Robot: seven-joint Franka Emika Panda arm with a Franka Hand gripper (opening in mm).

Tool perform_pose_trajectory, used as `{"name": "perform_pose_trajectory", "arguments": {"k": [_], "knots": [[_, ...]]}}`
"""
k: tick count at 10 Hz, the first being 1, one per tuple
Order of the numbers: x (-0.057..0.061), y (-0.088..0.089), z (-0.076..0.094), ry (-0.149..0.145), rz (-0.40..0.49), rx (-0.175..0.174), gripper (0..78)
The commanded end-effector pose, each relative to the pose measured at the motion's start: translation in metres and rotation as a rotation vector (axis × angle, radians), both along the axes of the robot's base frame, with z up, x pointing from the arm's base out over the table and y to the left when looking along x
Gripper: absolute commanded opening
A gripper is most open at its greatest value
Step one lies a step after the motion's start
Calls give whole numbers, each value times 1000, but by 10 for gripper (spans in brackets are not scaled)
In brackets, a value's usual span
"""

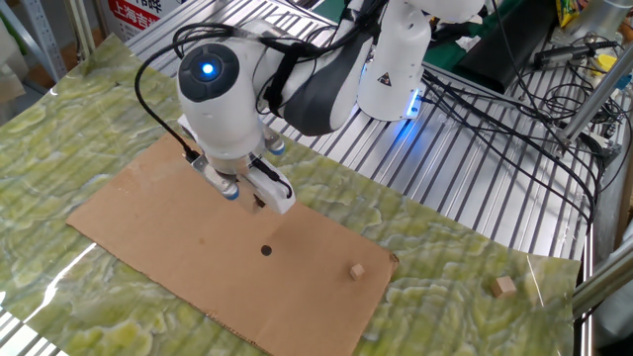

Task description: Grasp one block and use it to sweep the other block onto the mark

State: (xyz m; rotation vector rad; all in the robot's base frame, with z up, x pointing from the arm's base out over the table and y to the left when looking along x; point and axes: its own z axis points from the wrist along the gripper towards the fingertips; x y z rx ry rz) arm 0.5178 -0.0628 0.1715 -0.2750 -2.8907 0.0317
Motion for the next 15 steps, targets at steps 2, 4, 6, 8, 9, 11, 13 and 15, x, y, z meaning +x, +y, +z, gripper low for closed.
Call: {"name": "perform_pose_trajectory", "arguments": {"k": [2, 4, 6, 8, 9, 11, 13, 15], "knots": [[1, 0, 3, 18, 50, -26, 11], [1, 0, 3, 20, 64, -16, 11], [-18, 25, -8, 20, -18, -36, 11], [-43, 61, -14, 7, -88, -42, 11], [-49, 71, -12, 11, -103, -39, 11], [-77, 125, -4, 15, -161, -48, 11], [-107, 187, -9, 13, -202, -49, 11], [-121, 210, -15, 22, -231, 4, 11]]}}
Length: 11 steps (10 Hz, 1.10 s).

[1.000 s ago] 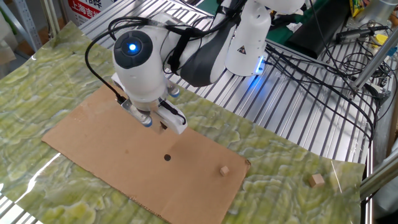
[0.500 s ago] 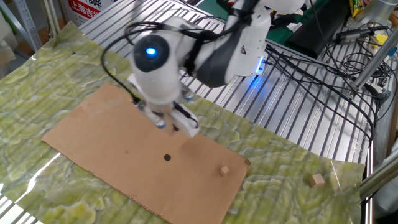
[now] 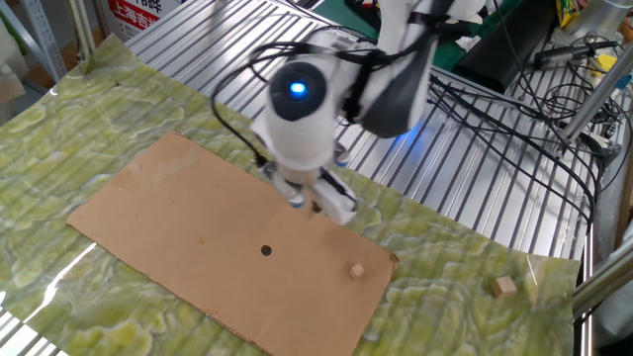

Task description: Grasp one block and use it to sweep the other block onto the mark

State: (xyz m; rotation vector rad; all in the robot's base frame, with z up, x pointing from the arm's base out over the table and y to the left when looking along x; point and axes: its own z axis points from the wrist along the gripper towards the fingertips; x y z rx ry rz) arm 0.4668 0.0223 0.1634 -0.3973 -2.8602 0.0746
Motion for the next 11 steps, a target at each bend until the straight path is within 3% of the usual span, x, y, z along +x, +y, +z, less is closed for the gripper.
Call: {"name": "perform_pose_trajectory", "arguments": {"k": [1, 5, 6, 7, 9, 11], "knots": [[-76, 125, -9, 2, -145, 78, 11], [-76, 125, -10, 15, -61, 37, 11], [-76, 125, -10, 15, -61, 37, 11], [-76, 125, -10, 8, 24, 40, 11], [-76, 125, -10, 14, 90, 72, 11], [-76, 125, -10, 24, 55, 59, 11]]}}
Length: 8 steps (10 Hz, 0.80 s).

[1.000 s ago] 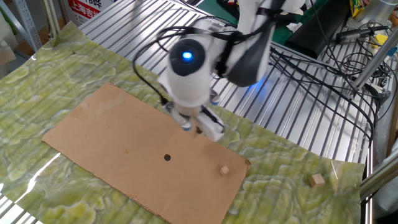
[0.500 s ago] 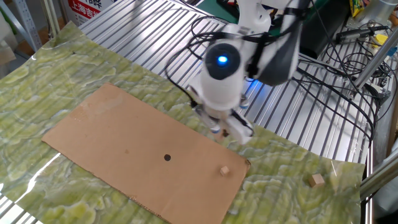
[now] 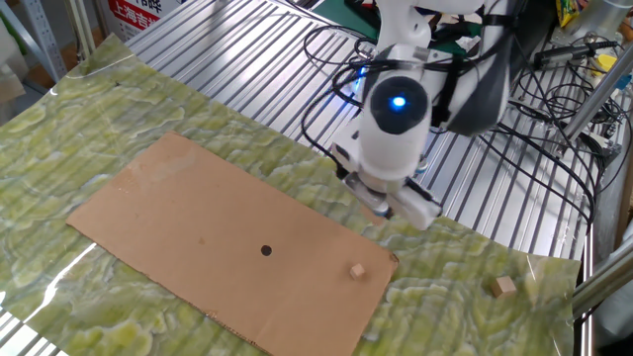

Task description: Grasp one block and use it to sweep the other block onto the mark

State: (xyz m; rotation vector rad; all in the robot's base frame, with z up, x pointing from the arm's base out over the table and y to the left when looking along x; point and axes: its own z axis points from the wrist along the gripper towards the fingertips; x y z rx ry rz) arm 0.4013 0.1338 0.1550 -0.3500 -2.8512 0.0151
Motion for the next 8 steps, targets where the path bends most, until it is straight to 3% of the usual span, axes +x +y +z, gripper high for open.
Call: {"name": "perform_pose_trajectory", "arguments": {"k": [1, 2, 5, 8], "knots": [[-11, 13, -1, 13, 29, 13, 11], [-9, 21, -3, 23, -35, -6, 11], [-3, 48, -15, 17, -102, -13, 11], [3, 79, -24, 12, -156, 15, 11]]}}
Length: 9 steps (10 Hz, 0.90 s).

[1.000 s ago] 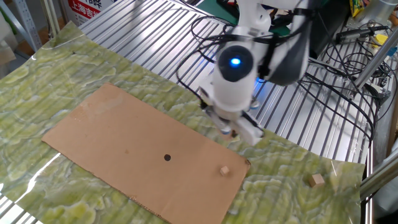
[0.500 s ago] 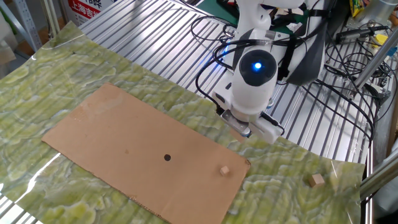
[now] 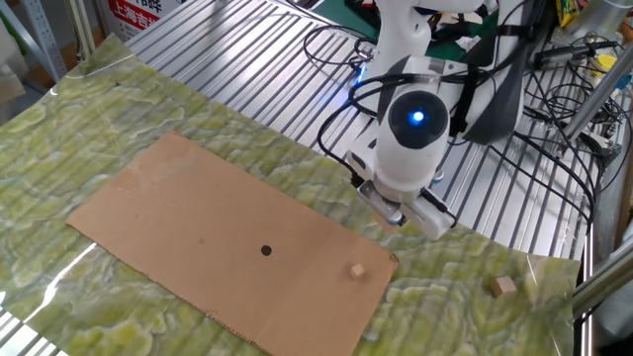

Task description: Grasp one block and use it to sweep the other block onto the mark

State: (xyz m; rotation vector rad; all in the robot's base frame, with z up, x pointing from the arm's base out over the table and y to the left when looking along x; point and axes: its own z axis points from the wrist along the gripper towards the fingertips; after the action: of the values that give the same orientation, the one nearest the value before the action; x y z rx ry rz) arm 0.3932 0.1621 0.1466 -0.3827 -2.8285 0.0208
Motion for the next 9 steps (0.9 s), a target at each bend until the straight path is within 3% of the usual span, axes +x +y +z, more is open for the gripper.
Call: {"name": "perform_pose_trajectory", "arguments": {"k": [1, 6, 9], "knots": [[14, 52, -16, -7, -135, 25, 11], [39, 41, -10, -2, -118, 59, 11], [51, 37, -15, -6, -125, 55, 11]]}}
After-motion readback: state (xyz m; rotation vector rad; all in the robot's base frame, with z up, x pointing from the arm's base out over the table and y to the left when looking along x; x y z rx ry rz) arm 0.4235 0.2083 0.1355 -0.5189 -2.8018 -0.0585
